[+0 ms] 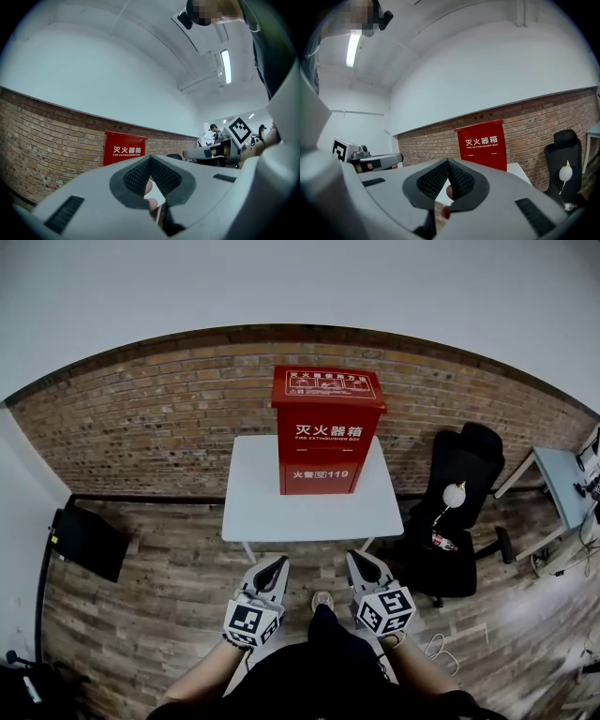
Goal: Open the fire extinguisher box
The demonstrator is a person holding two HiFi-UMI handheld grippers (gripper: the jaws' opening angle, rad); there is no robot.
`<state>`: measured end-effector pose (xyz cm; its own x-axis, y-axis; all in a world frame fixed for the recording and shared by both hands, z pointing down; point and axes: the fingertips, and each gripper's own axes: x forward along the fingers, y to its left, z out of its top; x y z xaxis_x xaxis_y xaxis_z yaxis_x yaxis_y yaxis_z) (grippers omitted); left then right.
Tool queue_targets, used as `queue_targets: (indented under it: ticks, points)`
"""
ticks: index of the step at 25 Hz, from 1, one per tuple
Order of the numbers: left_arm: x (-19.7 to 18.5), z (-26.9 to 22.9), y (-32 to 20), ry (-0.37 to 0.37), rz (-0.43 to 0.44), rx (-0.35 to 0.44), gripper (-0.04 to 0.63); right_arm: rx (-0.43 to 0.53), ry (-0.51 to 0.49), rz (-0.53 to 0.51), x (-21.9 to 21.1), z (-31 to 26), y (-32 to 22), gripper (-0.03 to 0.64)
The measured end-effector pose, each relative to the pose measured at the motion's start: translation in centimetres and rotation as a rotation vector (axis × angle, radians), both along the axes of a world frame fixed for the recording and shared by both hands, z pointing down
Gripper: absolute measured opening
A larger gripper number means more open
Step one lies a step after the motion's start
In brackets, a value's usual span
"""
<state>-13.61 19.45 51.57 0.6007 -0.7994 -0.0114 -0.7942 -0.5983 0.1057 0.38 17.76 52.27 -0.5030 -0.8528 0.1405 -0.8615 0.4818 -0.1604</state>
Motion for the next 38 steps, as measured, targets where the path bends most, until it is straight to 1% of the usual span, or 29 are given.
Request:
queue_targets:
  ticks: [4, 8, 12, 15, 20, 24, 28, 32, 36, 38]
  points:
    - [0.5, 0.1, -4.0, -0.017, -0.017, 0.003, 0.051, 0.026, -0.004, -0.005, 1.2, -0.6, -4.6, 0.02]
    - [1.7, 0.1, -8.8, -0.018, -0.03, -0.009, 0.051, 0.017, -0.025, 0.001, 3.5, -0.8, -9.5, 0.02]
    - [3.1, -1.2, -13.7, -0.02, -0.042, 0.0, 0.051, 0.02, -0.032, -0.006, 5.4, -1.6, -14.6, 0.02]
    - [3.8, -2.0, -17.1, -0.02, -0.062, -0.003, 0.051, 0.023, -0.04, -0.025, 6.6, -2.4, -18.2, 0.02]
    - [4.8, -2.4, -22.2, 0.002, -0.105, -0.024, 0.051, 0.034, -0.035, -0.072, 8.6, -3.5, -23.9, 0.02]
    - [5.4, -2.1, -25.0, 0.007, -0.161, -0.035, 0.051, 0.036, -0.017, -0.11, 10.2, -3.2, -27.1, 0.02]
    - [5.9, -3.4, -27.1, 0.015, -0.205, 0.01, 0.051, 0.075, -0.016, -0.17, 11.4, -3.9, -30.1, 0.02]
    - [5.4, -3.5, -28.7, -0.012, -0.222, 0.014, 0.051, 0.058, -0.016, -0.155, 12.5, -3.8, -32.7, 0.02]
    - [4.0, -3.7, -30.7, -0.013, -0.236, 0.004, 0.051, 0.053, -0.016, -0.154, 13.0, -4.0, -34.3, 0.02]
    - [3.4, -3.8, -31.9, -0.024, -0.229, 0.004, 0.051, 0.051, -0.004, -0.141, 13.3, -4.0, -34.9, 0.02]
